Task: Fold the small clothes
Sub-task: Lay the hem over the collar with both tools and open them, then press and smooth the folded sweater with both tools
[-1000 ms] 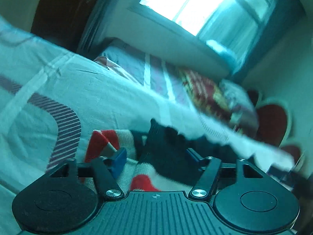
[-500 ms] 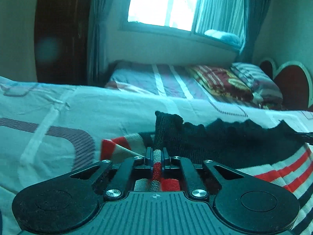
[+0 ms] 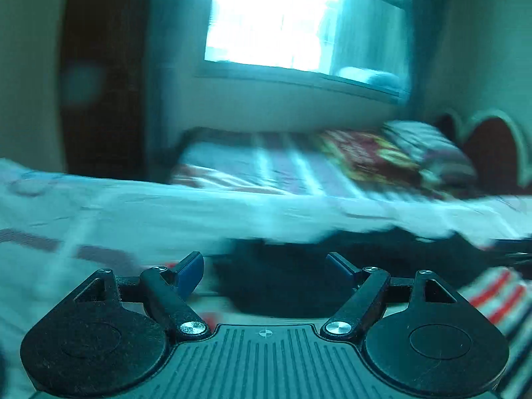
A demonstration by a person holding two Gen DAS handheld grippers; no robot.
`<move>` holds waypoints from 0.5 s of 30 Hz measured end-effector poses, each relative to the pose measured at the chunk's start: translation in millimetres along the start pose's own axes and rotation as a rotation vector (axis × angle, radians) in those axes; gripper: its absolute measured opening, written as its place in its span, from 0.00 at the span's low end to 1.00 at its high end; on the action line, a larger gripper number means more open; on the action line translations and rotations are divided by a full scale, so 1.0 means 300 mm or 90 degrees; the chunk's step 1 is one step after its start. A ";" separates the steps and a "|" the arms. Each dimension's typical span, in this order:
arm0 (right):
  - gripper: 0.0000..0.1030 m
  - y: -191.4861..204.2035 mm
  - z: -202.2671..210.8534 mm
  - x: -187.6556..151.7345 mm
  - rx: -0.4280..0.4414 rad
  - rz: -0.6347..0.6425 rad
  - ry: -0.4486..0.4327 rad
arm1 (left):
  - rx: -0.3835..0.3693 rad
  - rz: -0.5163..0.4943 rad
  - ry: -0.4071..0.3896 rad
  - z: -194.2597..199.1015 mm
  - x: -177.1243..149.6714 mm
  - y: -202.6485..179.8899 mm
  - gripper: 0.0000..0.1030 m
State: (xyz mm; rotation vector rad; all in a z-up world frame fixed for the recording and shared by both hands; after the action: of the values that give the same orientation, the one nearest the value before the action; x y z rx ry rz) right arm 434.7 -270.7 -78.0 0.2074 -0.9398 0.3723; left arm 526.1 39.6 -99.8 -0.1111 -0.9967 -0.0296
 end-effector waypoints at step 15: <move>0.56 -0.203 0.069 -0.150 -0.092 -0.026 0.089 | 0.053 -0.055 0.057 0.040 -0.183 0.083 0.77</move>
State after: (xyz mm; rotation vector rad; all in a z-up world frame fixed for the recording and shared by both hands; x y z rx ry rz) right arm 419.5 -343.5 -103.5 0.0683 -0.8200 0.2762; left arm 488.1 64.2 -141.4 0.0095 -0.9109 -0.0717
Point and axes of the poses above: each gripper's, at about its wrist camera, not at the fingertips, and z roughly against the way its jaws point, y to its left, x to its top, the point moved 1 cm from there along -z, roughly the way its jaws point, and after that the axes turned 2 degrees about y, right-handed, at the moved point
